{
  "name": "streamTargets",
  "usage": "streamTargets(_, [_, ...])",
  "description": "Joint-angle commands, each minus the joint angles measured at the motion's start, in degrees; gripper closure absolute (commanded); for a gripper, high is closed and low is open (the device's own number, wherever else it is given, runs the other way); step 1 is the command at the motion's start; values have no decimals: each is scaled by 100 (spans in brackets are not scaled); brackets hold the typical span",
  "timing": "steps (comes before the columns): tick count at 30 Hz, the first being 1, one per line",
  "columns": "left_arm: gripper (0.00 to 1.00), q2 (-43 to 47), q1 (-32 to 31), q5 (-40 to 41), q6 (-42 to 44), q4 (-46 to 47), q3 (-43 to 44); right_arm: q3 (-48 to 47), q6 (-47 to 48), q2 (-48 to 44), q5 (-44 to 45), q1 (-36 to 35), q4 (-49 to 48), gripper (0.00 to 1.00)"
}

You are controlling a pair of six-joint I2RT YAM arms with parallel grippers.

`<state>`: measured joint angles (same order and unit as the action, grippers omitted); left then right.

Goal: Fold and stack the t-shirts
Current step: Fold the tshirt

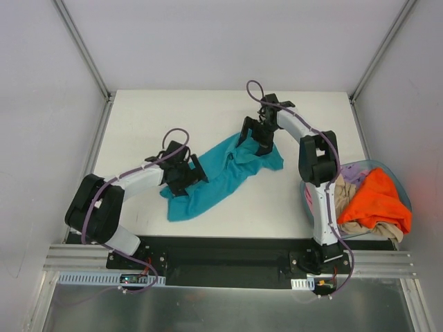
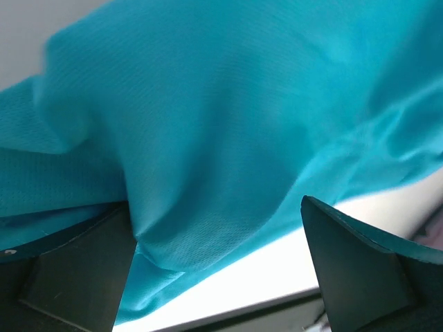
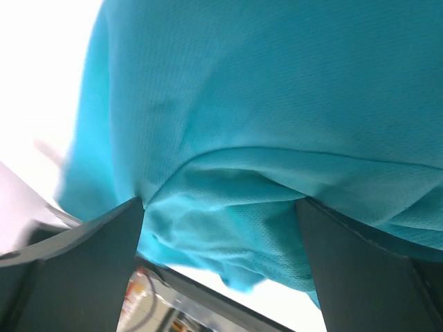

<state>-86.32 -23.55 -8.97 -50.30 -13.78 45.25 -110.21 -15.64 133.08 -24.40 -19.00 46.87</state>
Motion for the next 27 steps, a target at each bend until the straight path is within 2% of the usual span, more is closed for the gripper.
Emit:
streamTargets(1, [1, -516, -860, -254, -945, -90, 35, -885, -466, 964, 322, -243, -126, 3])
streamTargets(2, [1, -648, -1018, -272, -1077, -90, 114, -1593, -597, 1131, 340, -279, -13, 3])
streamTargets(5, [1, -842, -1529, -272, -1122, -90, 457, -2572, -1131, 1799, 147, -314, -264, 3])
streamTargets(10, [1, -991, -2029, -44, -1061, -46, 835, -2724, -1810, 1967, 208, -314, -1802, 3])
streamTargets(14, [1, -1114, -2373, 62, -964, 68, 1108, -3059, -1741, 2135, 698, -306, -2734, 3])
streamTargets(17, [1, -1150, -2593, 106, -990, 112, 1170, -3006, -1670, 2135, 639, -227, -3403, 3])
streamTargets(21, [1, -931, -2909, 325, -1008, 130, 1117, -3331, -1268, 1872, 629, -156, -3334, 3])
streamTargets(22, [1, -704, -2979, 422, -868, 121, 1117, -3262, -875, 1723, 665, -156, -3290, 3])
streamTargets(27, [1, 211, -3366, 1168, -402, 121, 1021, -2919, 174, 379, 806, -165, -2667, 3])
